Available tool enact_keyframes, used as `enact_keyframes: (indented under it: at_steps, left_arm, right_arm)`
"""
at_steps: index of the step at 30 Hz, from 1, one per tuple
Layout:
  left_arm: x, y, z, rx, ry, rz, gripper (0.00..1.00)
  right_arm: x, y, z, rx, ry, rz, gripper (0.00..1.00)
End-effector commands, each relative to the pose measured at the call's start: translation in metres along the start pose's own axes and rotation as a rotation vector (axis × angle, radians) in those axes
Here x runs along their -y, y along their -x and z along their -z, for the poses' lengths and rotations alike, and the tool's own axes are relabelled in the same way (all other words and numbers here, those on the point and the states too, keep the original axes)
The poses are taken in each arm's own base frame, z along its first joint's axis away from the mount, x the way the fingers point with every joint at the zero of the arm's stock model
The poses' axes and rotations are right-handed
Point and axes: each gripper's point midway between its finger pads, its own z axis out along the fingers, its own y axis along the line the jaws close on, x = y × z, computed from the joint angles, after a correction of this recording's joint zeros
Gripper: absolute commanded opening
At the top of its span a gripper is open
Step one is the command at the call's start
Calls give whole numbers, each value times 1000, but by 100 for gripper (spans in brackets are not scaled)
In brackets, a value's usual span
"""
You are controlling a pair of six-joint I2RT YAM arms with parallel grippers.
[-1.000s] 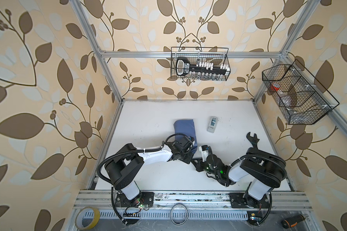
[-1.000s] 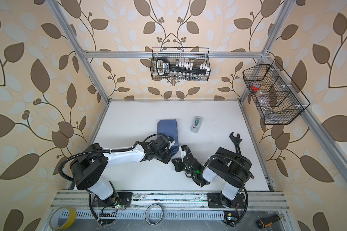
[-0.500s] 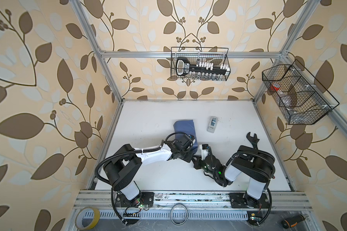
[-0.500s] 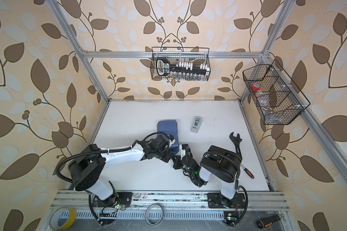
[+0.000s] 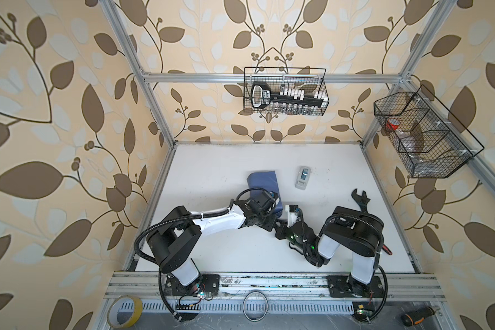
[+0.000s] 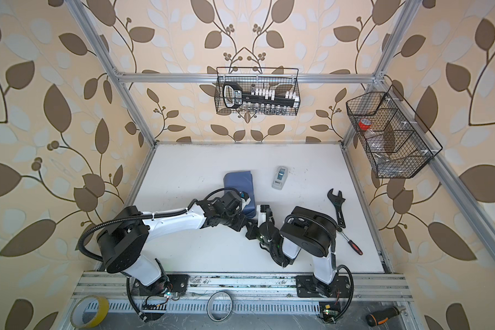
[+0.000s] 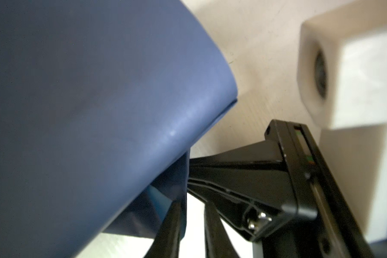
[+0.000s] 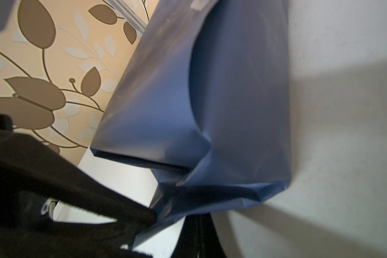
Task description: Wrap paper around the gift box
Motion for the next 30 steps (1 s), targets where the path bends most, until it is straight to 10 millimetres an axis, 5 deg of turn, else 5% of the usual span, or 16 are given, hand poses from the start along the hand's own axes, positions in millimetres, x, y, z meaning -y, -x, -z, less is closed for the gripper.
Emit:
enact_keyframes:
  at_steps: [1,10,15,22,30]
  left_arm:
    - [6,24,26,77,-7,-25,33]
    - [-14,32,78,248,112,-124,78]
    - [-39,41,109,376,283,-239,84]
    - [-39,45,108,501,344,-583,90]
    - [-33,34,86,500,350,-886,99]
  right_arm:
    - [4,-1,-3,15,-18,-15,5]
    - [6,-2,-3,13,-24,-10,4]
    - [6,-1,-3,18,-25,-8,4]
    - [4,-2,-6,14,-17,-10,3]
    - [5,-2,-4,12,-22,-8,3]
